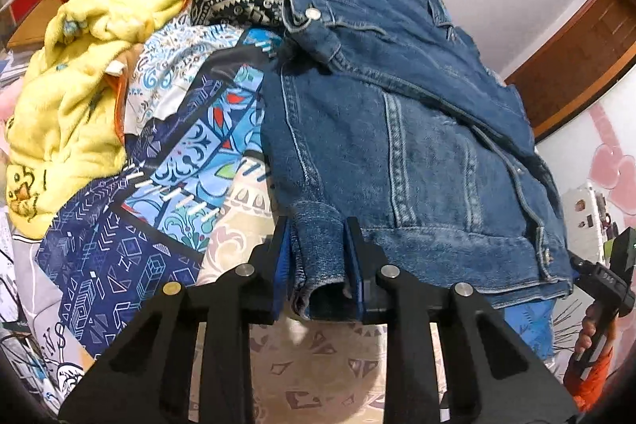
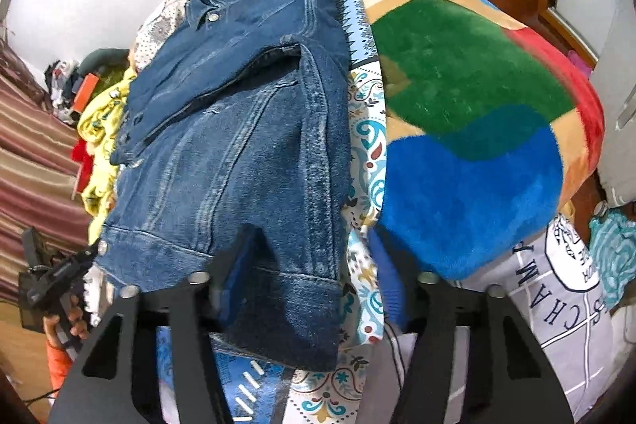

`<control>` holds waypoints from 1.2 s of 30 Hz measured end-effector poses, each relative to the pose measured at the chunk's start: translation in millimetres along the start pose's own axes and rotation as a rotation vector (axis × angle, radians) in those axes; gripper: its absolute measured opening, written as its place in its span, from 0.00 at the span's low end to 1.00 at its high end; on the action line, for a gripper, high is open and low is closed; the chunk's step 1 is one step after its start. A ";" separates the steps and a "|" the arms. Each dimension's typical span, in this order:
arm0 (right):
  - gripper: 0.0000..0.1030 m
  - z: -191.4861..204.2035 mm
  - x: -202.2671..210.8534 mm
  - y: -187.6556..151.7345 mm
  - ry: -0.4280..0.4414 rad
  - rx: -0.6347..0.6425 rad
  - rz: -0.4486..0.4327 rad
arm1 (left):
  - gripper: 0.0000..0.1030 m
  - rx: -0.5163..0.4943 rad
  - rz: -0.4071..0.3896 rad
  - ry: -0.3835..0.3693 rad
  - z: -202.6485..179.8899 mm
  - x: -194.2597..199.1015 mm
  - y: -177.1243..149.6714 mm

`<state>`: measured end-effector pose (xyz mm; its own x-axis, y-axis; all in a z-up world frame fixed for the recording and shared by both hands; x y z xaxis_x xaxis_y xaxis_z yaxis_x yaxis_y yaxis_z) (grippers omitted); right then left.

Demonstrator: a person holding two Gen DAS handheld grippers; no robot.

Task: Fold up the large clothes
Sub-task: 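Grasp the jacket hem with the left gripper while the right gripper grasps the hem too, lift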

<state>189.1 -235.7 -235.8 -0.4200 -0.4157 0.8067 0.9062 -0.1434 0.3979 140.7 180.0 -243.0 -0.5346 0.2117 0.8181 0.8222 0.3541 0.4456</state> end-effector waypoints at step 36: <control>0.11 40.6 4.2 41.4 0.111 0.075 -0.172 | 0.15 -0.087 -0.239 -0.113 -54.0 41.4 59.5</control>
<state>222.7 -206.9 -198.2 -0.5566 -0.4874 0.6728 0.8135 -0.1554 0.5604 178.1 160.7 -163.0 -0.7300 0.2335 0.6423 0.6810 0.3279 0.6548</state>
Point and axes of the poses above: each gripper's, at about its wrist camera, not at the fingertips, and x roughly against the way its jaws point, z to its left, y to its top, the point moved 1 cm from there along -x, roughly the way its jaws point, and after that the axes turned 1 degree about -z, right-handed, at the moved point
